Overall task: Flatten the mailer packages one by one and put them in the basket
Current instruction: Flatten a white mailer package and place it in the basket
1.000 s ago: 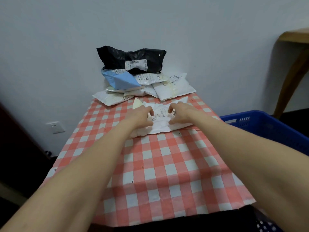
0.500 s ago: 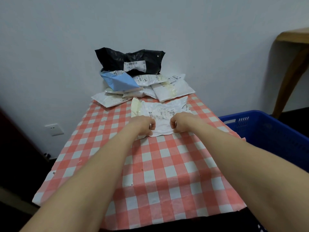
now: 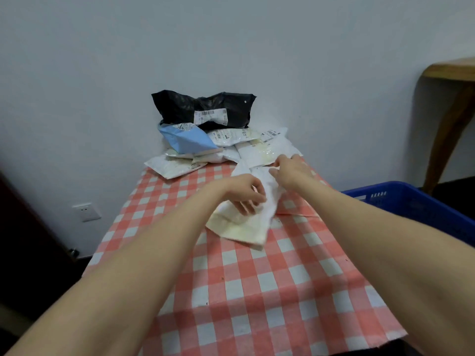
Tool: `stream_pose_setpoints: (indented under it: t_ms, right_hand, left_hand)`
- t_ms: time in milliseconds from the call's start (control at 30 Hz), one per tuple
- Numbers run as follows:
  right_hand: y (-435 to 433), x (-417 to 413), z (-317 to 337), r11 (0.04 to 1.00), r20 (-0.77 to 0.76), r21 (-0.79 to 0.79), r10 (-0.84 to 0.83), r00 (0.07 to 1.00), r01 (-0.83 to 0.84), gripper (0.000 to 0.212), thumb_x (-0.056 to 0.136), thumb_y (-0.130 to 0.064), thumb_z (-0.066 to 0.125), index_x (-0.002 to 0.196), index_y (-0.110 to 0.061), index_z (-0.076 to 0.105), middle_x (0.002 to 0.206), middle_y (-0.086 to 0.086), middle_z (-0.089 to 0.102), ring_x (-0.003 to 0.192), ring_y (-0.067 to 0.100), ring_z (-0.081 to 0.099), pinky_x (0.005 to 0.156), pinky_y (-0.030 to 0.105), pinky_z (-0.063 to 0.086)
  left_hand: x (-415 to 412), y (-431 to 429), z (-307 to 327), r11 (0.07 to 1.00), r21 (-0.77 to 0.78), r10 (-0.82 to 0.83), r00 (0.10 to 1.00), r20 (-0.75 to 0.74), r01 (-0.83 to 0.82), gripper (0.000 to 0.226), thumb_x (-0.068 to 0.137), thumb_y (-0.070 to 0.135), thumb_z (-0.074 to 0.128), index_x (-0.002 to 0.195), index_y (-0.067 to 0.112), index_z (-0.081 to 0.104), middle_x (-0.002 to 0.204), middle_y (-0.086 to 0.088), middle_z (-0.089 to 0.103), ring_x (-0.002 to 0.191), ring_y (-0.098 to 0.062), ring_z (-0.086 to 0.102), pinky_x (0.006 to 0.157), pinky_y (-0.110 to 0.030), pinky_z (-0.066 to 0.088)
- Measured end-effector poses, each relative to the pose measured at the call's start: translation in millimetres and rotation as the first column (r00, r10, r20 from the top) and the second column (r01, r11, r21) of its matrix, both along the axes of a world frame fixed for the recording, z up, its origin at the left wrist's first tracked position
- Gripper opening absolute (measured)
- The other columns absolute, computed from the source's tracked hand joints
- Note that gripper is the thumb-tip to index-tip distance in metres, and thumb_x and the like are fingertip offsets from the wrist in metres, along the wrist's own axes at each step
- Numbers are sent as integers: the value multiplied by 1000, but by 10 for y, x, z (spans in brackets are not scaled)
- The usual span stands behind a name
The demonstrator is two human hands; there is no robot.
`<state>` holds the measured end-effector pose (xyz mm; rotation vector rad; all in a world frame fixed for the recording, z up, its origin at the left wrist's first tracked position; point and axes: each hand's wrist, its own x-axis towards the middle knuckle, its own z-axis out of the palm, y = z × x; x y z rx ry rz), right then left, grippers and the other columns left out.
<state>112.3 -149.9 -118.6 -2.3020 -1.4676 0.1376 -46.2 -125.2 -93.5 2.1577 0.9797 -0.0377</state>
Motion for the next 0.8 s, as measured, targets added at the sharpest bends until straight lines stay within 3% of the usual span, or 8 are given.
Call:
stream_pose_setpoints:
  t_ms: [67, 167, 267, 367, 500, 633, 733, 800]
  right_hand:
    - [63, 6, -70, 997, -95, -65, -38, 995, 32, 51, 96, -42, 48, 135, -10, 41, 140, 16, 38, 122, 33, 45, 87, 37, 42]
    - [126, 31, -165, 994, -224, -106, -60, 973, 37, 62, 94, -42, 53, 142, -7, 34, 145, 19, 37, 123, 34, 48, 82, 37, 45]
    - [219, 48, -243, 984, -288, -134, -152, 945, 118, 66, 95, -38, 54, 146, -7, 26, 147, 20, 30, 129, 34, 42, 93, 39, 43]
    - [357, 27, -301, 971, -300, -155, -221, 928, 181, 66, 93, -32, 57, 146, -9, 26, 148, 20, 24, 132, 36, 36, 93, 36, 42]
    - [491, 27, -300, 965, -279, -138, -255, 926, 224, 56, 91, -29, 58, 141, -20, 33, 148, 14, 20, 128, 36, 37, 89, 37, 40]
    - [655, 55, -347, 963, -326, -162, -258, 910, 215, 55, 91, -15, 55, 140, -21, 33, 150, 14, 15, 126, 36, 38, 84, 37, 42]
    - [679, 126, -360, 958, -351, -94, -285, 892, 270, 52, 91, -3, 48, 138, -23, 40, 147, 12, 19, 122, 35, 42, 86, 34, 40]
    - [668, 175, -331, 963, -372, -43, -261, 891, 264, 51, 91, 1, 44, 136, -23, 42, 143, 12, 23, 117, 35, 47, 86, 34, 42]
  left_hand:
    - [30, 51, -29, 999, -15, 29, 997, 68, -28, 11, 94, 16, 58, 103, 11, 59, 97, -8, 64, 83, -18, 66, 60, -23, 56]
    - [-81, 341, -58, 931, 254, 216, 957, 195, -262, 20, 91, 19, 61, 110, 11, 59, 107, -10, 63, 87, -19, 62, 73, -33, 57]
    - [-205, 609, -144, 831, 389, 392, 915, 97, -397, 49, 90, 26, 60, 134, 11, 44, 128, -8, 56, 110, -25, 56, 92, -38, 48]
    - [-154, 751, -301, 835, 373, 439, 898, -11, -404, 61, 93, 33, 56, 143, 8, 32, 141, -10, 46, 124, -28, 48, 96, -37, 42]
    - [18, 903, -386, 845, 326, 442, 897, 21, -424, 64, 95, 36, 53, 146, 9, 26, 147, -10, 39, 131, -29, 42, 100, -36, 37]
    - [175, 992, -459, 878, 299, 373, 925, 63, -375, 66, 94, 29, 54, 150, 25, 20, 153, -4, 33, 134, -28, 39, 105, -38, 36]
    - [212, 1000, -514, 871, 294, 391, 917, 75, -395, 67, 90, 29, 62, 147, 30, 27, 148, -4, 40, 126, -27, 47, 100, -38, 43]
    - [200, 987, -510, 855, 276, 425, 898, 109, -439, 66, 87, 30, 66, 143, 30, 31, 140, -4, 47, 104, -26, 58, 78, -34, 51]
